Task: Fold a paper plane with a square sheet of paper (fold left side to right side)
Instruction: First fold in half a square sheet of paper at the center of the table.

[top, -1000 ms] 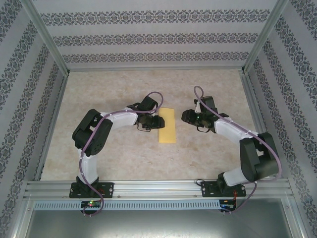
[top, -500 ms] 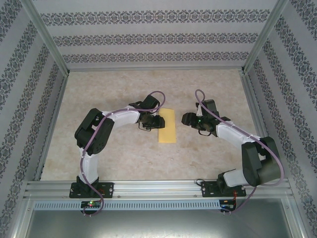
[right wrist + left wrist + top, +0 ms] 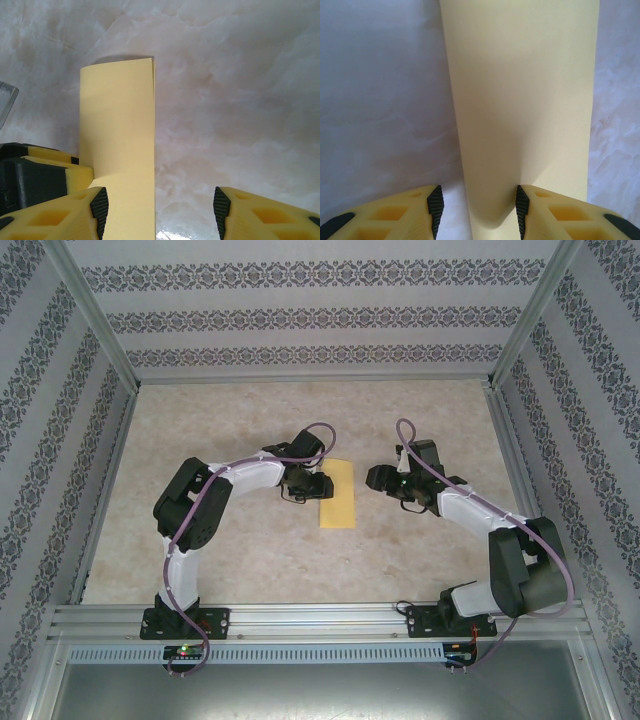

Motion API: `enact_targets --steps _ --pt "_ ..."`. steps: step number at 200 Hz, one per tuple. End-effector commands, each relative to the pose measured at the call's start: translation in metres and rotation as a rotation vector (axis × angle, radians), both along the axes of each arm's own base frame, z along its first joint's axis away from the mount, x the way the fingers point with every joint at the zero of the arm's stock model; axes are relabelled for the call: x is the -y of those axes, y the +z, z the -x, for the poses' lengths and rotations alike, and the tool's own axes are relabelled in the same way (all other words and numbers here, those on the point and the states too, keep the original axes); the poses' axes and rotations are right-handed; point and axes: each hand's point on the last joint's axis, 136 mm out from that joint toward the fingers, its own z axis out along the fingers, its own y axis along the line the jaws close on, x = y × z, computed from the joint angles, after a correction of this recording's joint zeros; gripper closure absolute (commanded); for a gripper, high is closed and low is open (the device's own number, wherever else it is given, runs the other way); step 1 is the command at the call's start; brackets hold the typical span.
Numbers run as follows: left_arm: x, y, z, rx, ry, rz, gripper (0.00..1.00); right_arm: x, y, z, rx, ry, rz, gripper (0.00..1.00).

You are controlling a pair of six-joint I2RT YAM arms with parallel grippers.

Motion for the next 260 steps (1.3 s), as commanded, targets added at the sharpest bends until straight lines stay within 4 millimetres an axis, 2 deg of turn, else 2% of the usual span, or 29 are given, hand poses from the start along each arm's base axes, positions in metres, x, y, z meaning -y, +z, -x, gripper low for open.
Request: enact_targets --steps 1,111,260 --pt "-0.0017 -0.0351 0.0155 -0.063 -0.028 -0.076 0.53 0.0011 0.0061 0.0009 0.013 -0.004 -0.014 0.40" --pt "-0.0026 -0.0429 0.0174 -0.088 -0.034 -0.102 0.51 0.0028 0.0058 0.0028 0.012 -0.002 -0.002 0.40" --pt "-0.0059 -0.0425 0.0215 -0.083 -0.068 -0.130 0.55 0.0047 0.0029 0.0062 0.004 0.004 0.014 0.40"
